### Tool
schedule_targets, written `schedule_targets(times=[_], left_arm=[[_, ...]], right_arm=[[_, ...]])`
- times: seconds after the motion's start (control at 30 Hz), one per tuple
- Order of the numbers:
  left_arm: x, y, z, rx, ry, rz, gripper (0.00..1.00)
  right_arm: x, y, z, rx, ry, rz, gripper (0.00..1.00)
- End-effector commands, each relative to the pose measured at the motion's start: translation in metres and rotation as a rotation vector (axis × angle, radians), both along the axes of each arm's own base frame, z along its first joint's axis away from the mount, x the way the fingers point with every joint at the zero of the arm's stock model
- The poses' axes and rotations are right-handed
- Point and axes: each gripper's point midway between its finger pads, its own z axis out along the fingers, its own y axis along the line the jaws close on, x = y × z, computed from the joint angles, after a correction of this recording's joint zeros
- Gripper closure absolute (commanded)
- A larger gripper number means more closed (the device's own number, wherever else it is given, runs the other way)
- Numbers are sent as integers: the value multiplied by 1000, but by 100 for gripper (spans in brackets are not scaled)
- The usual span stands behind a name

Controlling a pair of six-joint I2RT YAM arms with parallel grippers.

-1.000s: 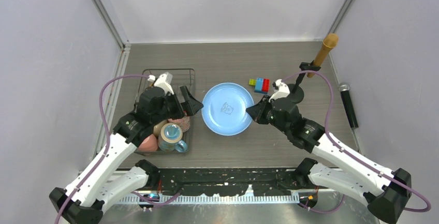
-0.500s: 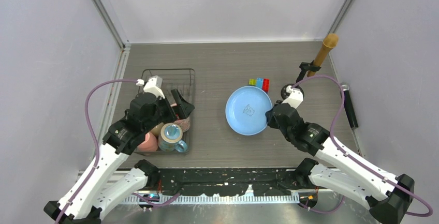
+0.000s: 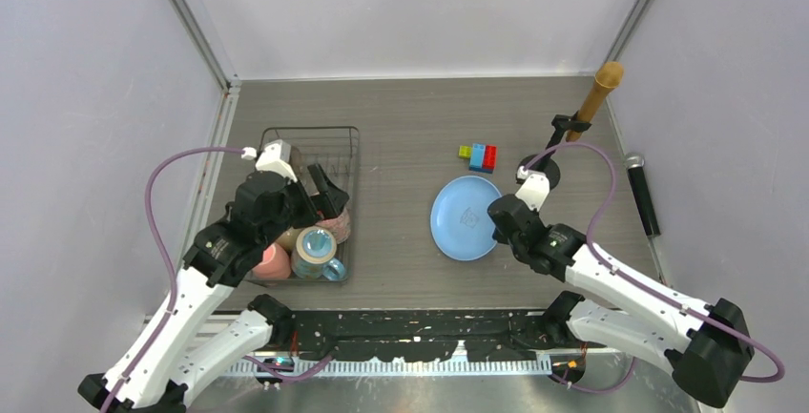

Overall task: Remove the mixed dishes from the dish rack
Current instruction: Place the plate at the center of the board.

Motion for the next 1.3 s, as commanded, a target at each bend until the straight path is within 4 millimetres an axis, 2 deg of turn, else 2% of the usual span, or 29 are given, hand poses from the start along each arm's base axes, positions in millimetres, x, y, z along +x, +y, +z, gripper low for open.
schedule_targets(times=[0.0,0.17,0.33,0.47,0.63,0.77,0.87,0.97,1.03,1.27], left_arm=[[5,13,25,33,-65,49,0],[4,21,30,54,-76,77,0],[1,30,23,70,-63,114,0],[0,31,20,70,-55,118,0],[0,31,19,72,-51,122,0],[-1,34,19,77,-51,130,1],[-2,36,19,78,-51,138,0],[-3,38,18,78,-50,146,0],[-3,38,17,79,-49,149,0],[-2,38,14,81,-44,153,1]], right_arm=[[10,-1,-8,43,-2,-51,99],[9,-6,-33,76,74,-83,99],[13,-14,-54,97,119,-123,99],[13,-19,-65,76,146,-144,99],[14,-24,-71,50,161,-163,90],[14,-25,-70,48,161,-169,73],[15,-27,-66,44,150,-175,49],[14,-30,-59,39,137,-187,35],[14,-33,-54,37,122,-192,22],[12,-34,-36,59,75,-171,4]])
